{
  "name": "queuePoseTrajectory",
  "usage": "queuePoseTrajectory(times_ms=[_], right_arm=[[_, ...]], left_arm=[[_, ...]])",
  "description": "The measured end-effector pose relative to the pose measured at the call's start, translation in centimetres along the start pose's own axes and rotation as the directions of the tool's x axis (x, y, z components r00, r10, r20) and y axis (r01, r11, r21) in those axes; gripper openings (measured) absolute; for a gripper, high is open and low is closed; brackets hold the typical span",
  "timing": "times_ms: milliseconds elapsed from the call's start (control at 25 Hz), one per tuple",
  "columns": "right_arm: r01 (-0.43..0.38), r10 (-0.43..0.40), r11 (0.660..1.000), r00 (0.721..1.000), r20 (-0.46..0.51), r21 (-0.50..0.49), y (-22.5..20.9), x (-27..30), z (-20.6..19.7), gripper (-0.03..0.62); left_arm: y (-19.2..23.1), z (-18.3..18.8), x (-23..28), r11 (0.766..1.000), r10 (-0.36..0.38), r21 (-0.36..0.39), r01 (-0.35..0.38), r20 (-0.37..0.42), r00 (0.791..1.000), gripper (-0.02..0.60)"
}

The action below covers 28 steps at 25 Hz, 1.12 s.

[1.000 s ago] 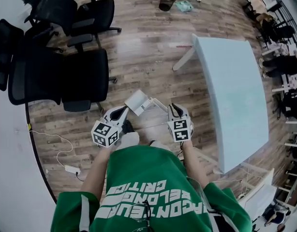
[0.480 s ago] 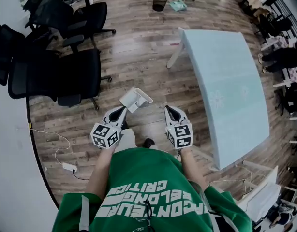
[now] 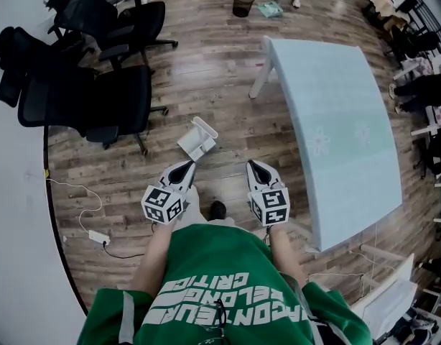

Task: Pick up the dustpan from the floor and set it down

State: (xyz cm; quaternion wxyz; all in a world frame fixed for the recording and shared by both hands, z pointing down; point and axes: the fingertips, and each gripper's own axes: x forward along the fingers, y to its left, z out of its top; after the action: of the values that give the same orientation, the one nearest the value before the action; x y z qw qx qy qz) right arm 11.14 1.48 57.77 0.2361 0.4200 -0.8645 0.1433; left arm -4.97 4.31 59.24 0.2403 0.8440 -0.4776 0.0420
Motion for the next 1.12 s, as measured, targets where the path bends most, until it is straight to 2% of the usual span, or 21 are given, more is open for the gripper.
queuePoseTrajectory(times_ms=[360,1120], right_arm=[[-0.03,0.03,1.0,1.0,0.006,-0.002,1.2,-2.3,-1.9,0.008],[-0.075,0.075,0.997,0.997,-0.002,-0.021,2.6,-3.9,-3.5,0.008]], left_arm=[[-2.6,-1.4,-2.1,1.0,0.025,0.011,-0.026,0.006,1.0,0.002],[-4.4,-2.5,-3.7,0.999,0.05,-0.005,-0.05,0.021,0.999,0.002]])
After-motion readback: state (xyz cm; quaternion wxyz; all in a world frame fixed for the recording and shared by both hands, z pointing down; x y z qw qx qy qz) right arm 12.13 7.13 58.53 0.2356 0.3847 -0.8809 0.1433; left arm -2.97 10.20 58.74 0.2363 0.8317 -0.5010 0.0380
